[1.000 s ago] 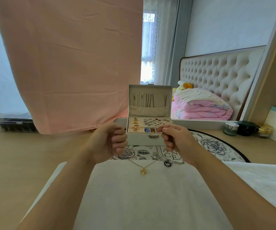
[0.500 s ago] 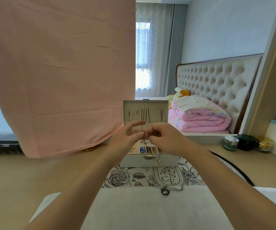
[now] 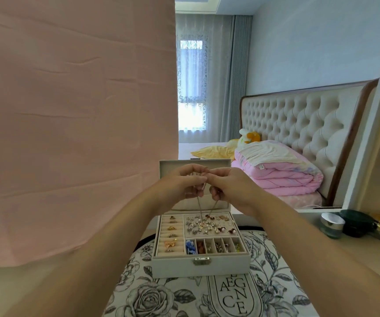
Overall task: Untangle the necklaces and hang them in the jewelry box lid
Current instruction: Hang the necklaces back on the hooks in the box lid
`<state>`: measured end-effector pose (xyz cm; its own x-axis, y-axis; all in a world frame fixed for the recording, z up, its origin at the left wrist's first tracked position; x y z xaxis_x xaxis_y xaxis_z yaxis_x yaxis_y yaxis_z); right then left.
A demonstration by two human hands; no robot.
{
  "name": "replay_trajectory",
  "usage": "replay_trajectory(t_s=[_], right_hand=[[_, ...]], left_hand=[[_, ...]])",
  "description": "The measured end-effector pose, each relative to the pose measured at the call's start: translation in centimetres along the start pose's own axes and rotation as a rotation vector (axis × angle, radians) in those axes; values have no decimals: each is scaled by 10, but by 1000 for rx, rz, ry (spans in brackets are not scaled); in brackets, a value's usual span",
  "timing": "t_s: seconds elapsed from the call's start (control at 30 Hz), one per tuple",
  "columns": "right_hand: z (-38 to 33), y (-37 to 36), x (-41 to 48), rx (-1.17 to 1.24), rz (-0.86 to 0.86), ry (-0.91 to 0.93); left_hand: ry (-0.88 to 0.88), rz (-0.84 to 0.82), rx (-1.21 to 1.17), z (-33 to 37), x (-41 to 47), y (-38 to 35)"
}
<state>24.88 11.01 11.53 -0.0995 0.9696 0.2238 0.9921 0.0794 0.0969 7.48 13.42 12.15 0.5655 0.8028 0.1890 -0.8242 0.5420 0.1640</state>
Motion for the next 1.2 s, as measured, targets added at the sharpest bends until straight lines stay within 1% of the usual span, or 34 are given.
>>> replay_trajectory(t_s=[0.07,0.13,0.23,0.33,0.4,0.43,0.5,0.6,0.7,0.8,0.87,0.97,1.2], right_hand=[[0,7,10,38,-7,-43],[1,14,18,123,-81,-96],[7,24,27,349,-176,-160],[15,29,36,587,-169,-190],[20,31,45,618,-130,-206],[23,32,50,561,-100,-207],[28,34,62,356,-4,-186],[37,32,76,106,227,-95],[46,28,87,12,427,-66],[52,22,95,-71,552,-50],[54,20,103,-157,632,-12],[56,20,113,-285,681,28],[75,24,110,-460,614,-47]], left_hand=[[-1,-14,-17,0,11,5],[-12,4,-22,-2,21,10],[-33,122,-115,-9,34,13],[-46,228,-191,-18,47,14],[-50,295,-98,-22,55,13],[-43,316,-21,-24,59,13],[-10,363,90,-27,66,12],[24,484,223,-38,80,17],[47,544,374,-48,93,19],[75,623,431,-51,105,18],[82,665,524,-49,111,16],[106,702,601,-49,118,16],[205,686,663,-69,119,13]])
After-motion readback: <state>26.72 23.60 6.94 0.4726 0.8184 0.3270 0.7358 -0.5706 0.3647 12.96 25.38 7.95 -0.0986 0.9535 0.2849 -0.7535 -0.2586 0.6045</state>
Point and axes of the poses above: each hand's wrist, its own x-axis towards the middle knuckle, its own y-axis out of the back of the hand, z = x × y, the point moved 1 cm from there along x, towards the middle knuckle, and after that the axes turned 2 degrees about x, right-handed, at the moved point
